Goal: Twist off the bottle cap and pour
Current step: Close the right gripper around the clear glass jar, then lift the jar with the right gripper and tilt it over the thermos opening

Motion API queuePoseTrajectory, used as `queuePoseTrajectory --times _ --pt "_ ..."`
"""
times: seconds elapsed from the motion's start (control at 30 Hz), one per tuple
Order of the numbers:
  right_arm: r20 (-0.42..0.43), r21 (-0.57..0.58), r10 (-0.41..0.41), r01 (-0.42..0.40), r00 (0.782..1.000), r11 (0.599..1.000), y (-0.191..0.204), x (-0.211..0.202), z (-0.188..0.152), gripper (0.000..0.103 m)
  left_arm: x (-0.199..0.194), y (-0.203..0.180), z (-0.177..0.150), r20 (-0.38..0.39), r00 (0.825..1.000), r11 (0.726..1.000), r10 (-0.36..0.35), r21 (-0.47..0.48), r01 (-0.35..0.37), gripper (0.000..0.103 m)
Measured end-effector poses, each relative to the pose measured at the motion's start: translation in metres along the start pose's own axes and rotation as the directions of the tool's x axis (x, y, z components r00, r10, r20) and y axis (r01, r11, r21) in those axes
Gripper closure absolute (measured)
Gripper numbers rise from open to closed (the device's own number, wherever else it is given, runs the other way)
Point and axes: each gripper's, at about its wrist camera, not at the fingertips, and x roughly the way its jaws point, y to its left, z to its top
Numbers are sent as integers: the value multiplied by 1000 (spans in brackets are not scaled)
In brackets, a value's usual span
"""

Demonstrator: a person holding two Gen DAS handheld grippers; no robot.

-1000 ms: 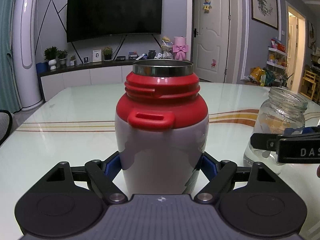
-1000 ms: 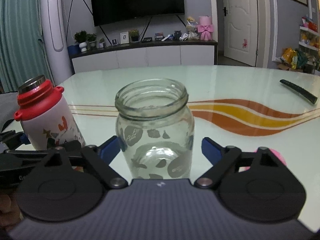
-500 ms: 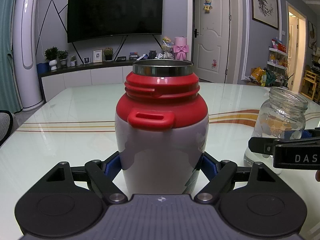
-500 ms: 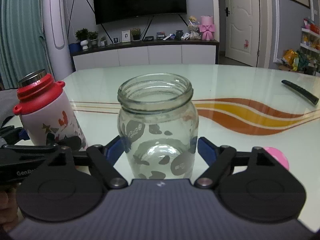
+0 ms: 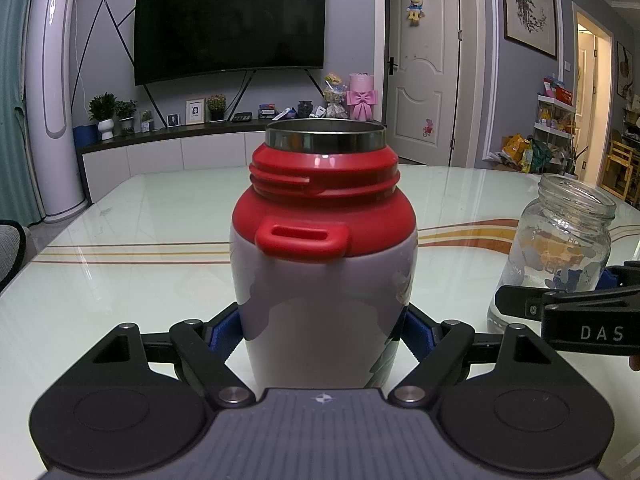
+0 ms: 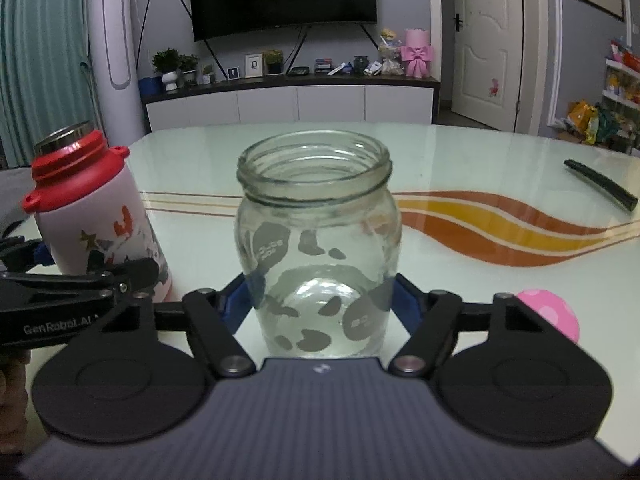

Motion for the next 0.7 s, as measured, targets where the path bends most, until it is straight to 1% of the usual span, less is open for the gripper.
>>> queuePoseTrajectory --times 0.13,0.43,0.47,0.57,0.7 --pt "3 -19 -6 6 1000 1000 2 -1 -1 33 0 0 -1 0 1000 1000 0 1 0 20" --pt "30 -111 -18 21 999 994 17 -5 2 33 0 0 -1 0 1000 1000 -3 1 3 20" --pt "45 -138 -22 28 999 990 20 -7 3 33 0 0 -1 0 1000 1000 -3 2 3 20" --pt "70 -167 -24 35 997 985 25 -14 10 33 0 0 -2 4 1000 1000 -3 5 3 20" --pt "76 -224 -23 40 997 974 33 -14 19 33 0 -1 -3 8 1000 1000 -3 7 3 20"
